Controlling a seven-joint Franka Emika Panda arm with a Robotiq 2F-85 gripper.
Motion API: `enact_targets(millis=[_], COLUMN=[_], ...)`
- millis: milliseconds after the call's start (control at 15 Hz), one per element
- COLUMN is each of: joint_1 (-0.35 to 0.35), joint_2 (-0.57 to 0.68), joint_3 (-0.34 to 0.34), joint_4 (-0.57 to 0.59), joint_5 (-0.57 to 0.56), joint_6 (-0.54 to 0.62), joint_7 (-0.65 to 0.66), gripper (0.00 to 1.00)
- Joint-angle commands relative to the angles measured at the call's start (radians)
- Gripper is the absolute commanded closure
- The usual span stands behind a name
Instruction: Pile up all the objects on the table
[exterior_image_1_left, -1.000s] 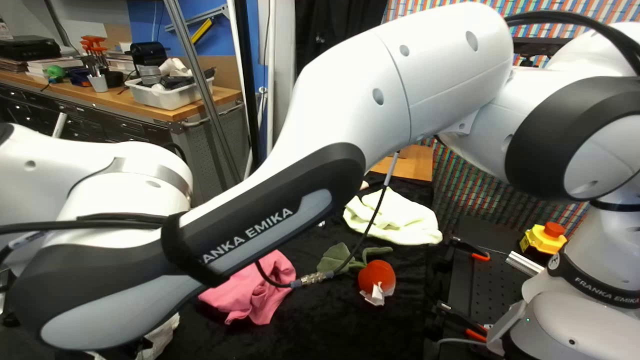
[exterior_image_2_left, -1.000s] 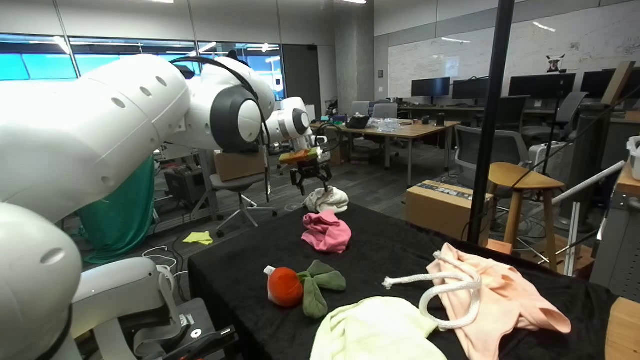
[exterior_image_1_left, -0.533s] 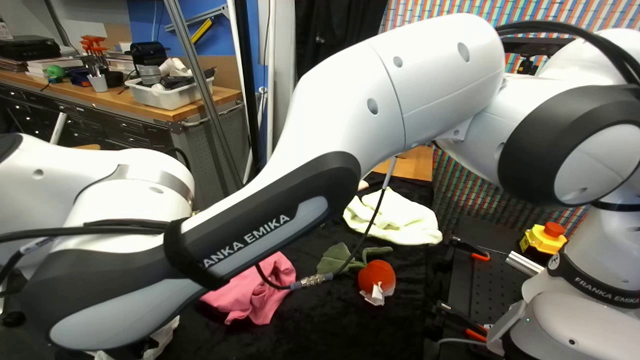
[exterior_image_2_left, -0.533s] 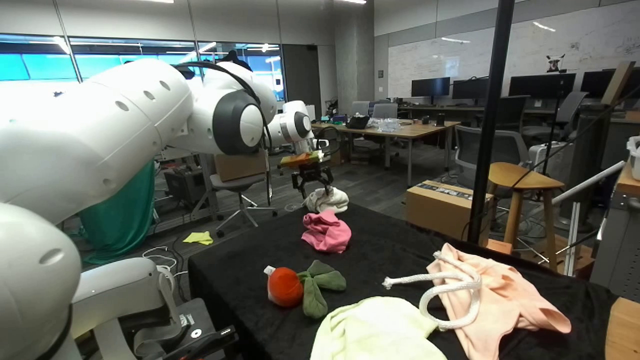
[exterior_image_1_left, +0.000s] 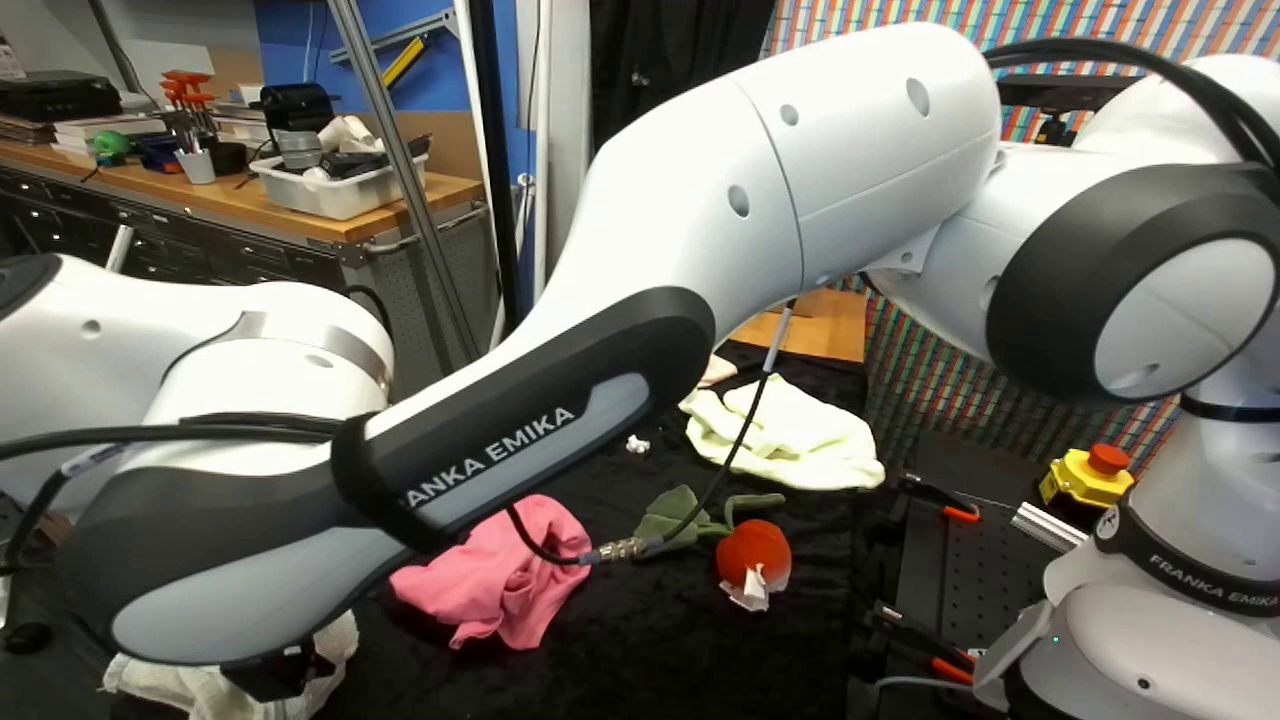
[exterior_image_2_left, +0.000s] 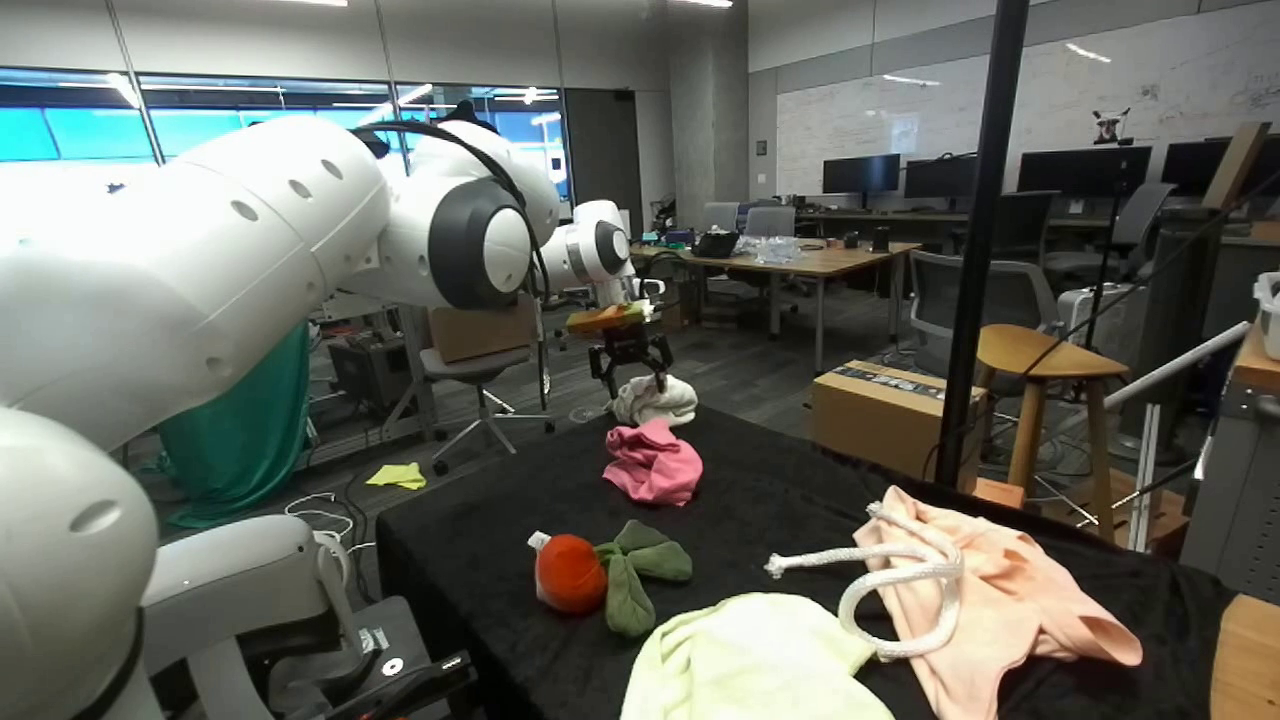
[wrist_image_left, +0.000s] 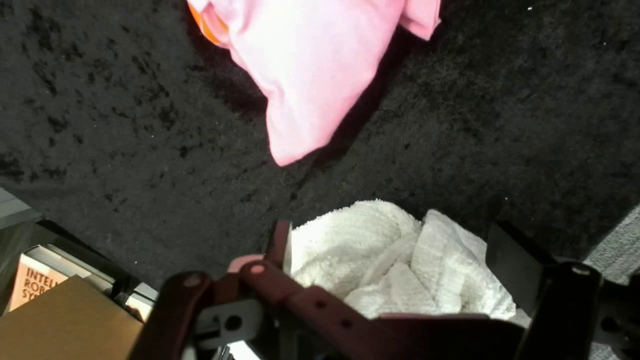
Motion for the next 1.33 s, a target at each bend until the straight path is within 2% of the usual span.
enact_targets(millis=[0, 533, 1267], joint_1=[-0.017, -0.042, -0.101], joint_2=[-0.034, -0.079, -0.191], joint_3=[0.008, 0.022, 0.09], joint_4=[-0.027, -0.09, -0.272], joint_5=[0.014, 0.025, 0.075], joint_6=[-0.021, -0.049, -0.068], joint_7=[-0.002, -0.007, -0.048], gripper=[0.0, 0.0, 0.0])
